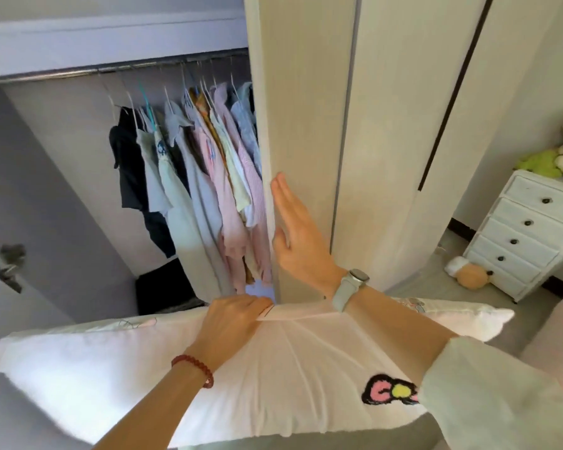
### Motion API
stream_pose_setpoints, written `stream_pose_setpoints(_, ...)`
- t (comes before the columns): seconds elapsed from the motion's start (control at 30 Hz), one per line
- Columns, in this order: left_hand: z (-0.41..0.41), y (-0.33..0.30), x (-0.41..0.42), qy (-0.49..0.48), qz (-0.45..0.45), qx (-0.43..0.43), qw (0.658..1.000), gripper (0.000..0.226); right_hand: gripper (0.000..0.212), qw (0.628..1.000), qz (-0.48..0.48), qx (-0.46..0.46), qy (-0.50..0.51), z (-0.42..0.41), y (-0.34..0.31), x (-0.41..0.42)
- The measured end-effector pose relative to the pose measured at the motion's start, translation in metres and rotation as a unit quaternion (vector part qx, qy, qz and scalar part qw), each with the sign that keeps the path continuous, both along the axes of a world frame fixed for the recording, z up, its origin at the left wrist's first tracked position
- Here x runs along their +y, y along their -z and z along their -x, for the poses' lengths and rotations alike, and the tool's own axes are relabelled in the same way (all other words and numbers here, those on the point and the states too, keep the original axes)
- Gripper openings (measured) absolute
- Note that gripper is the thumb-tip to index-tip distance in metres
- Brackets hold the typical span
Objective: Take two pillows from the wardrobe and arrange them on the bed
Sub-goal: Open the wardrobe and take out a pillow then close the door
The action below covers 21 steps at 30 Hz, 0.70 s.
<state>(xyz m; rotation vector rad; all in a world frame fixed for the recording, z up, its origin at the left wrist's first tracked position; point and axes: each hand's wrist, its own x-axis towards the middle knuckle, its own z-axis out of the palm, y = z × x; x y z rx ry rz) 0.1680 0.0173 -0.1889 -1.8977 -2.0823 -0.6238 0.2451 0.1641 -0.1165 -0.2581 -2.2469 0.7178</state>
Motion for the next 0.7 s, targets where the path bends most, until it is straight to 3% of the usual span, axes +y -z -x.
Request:
stream_pose_setpoints(0.1,0.016,-0.002,-0.015,-0.063,-0.017,-0.026,0.998,0.042,0.065,0.994,0.025,-0.067,-0.087,0.047,-0.011,0.007)
stream_pose_setpoints(0.2,0.022,-0.009,-0.019,-0.113,-0.018,-0.034,0.993,0.034,0.057,0.975,0.068,-0.139,-0.157,0.080,-0.026,0.021)
stream_pose_setpoints(0.33,0.021,-0.010,-0.016,-0.176,-0.029,-0.054,0.983,0.036,0.041,0.962,0.064,-0.202,-0.170,0.077,-0.013,0.025)
stream_pose_setpoints(0.43,0.018,-0.002,-0.015,-0.239,-0.046,-0.062,0.968,0.030,0.041,0.924,-0.005,-0.310,-0.222,0.040,0.024,0.027)
stream_pose_setpoints(0.5,0.011,0.007,-0.014,-0.279,-0.057,-0.069,0.956,0.028,0.053,0.888,-0.119,-0.374,-0.239,0.024,0.046,0.034)
stream_pose_setpoints(0.6,-0.009,0.020,-0.013,-0.319,-0.058,-0.087,0.942,0.032,0.044,0.860,-0.274,-0.344,-0.258,0.025,0.068,0.033)
stream_pose_setpoints(0.7,-0.035,0.034,-0.028,-0.376,-0.045,-0.113,0.919,0.022,0.026,0.860,-0.289,-0.283,-0.311,0.023,0.083,0.013)
